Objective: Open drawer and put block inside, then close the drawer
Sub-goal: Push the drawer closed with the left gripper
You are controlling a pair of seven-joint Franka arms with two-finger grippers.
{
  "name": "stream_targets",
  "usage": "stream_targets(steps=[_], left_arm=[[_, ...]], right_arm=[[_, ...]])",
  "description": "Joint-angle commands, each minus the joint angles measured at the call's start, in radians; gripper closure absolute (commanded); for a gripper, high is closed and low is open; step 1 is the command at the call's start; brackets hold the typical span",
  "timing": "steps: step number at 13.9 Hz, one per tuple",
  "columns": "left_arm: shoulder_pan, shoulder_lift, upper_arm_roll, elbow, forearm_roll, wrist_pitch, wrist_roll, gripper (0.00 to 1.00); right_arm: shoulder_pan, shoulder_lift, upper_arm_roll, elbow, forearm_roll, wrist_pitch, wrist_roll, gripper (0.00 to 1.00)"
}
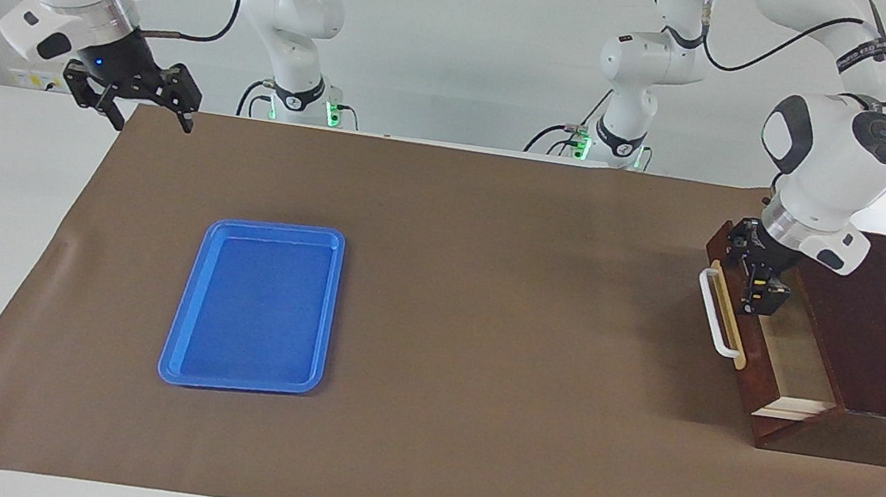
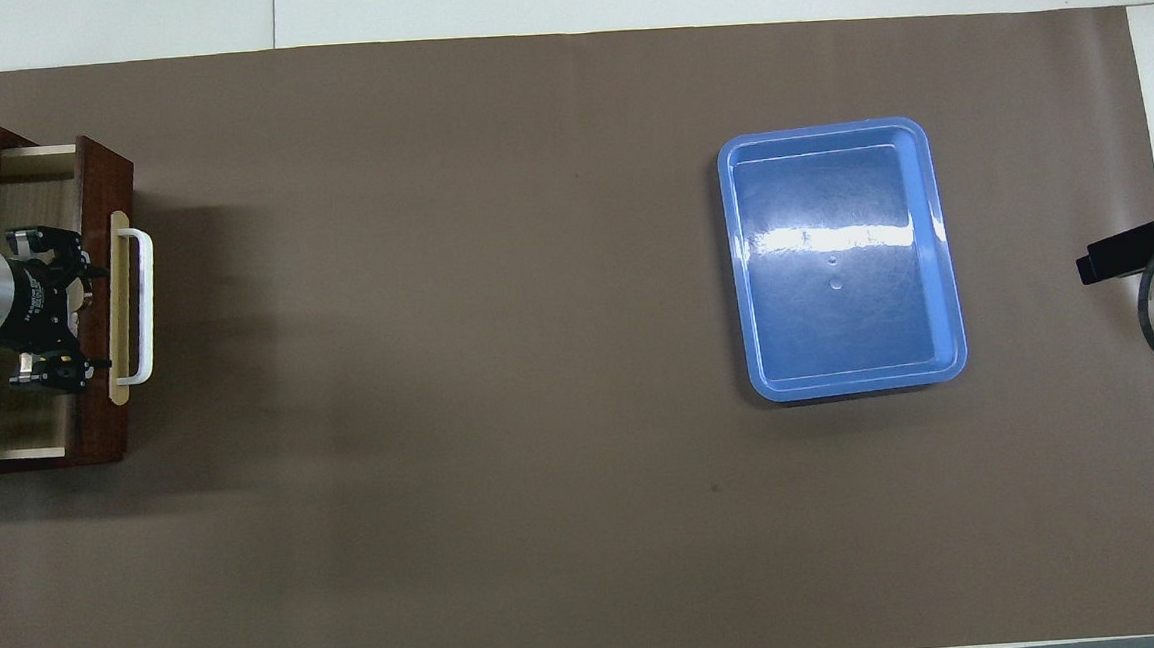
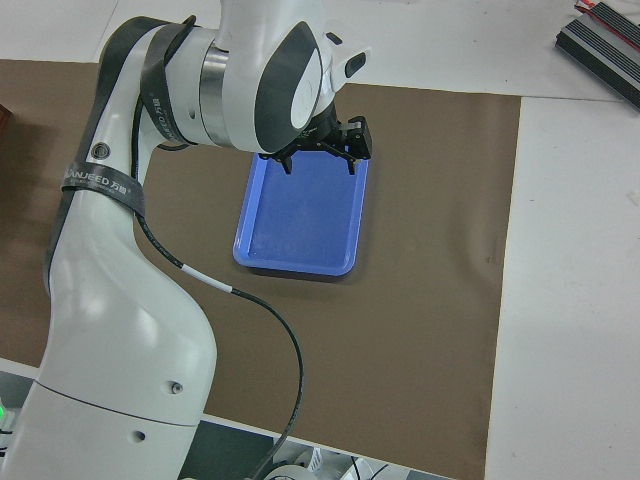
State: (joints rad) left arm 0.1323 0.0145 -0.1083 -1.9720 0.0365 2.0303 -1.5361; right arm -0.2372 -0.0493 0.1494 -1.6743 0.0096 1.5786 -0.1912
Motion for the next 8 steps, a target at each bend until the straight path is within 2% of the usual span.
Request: stream_targets(steps=[1, 8], left_arm=[[0.053, -0.007, -0.005, -0.030, 0.014, 0.047, 0.042, 0.00], [0.147, -0.008, -0.005, -0.064, 0.014, 0.096, 0.203, 0.00]], right_arm=[[-0.004, -0.012, 0.006, -0.050, -0.025, 0.041, -0.027, 0.00], [-0.005, -0.014, 0.007, -0.061, -0.025, 0.046, -0.027, 0.00]])
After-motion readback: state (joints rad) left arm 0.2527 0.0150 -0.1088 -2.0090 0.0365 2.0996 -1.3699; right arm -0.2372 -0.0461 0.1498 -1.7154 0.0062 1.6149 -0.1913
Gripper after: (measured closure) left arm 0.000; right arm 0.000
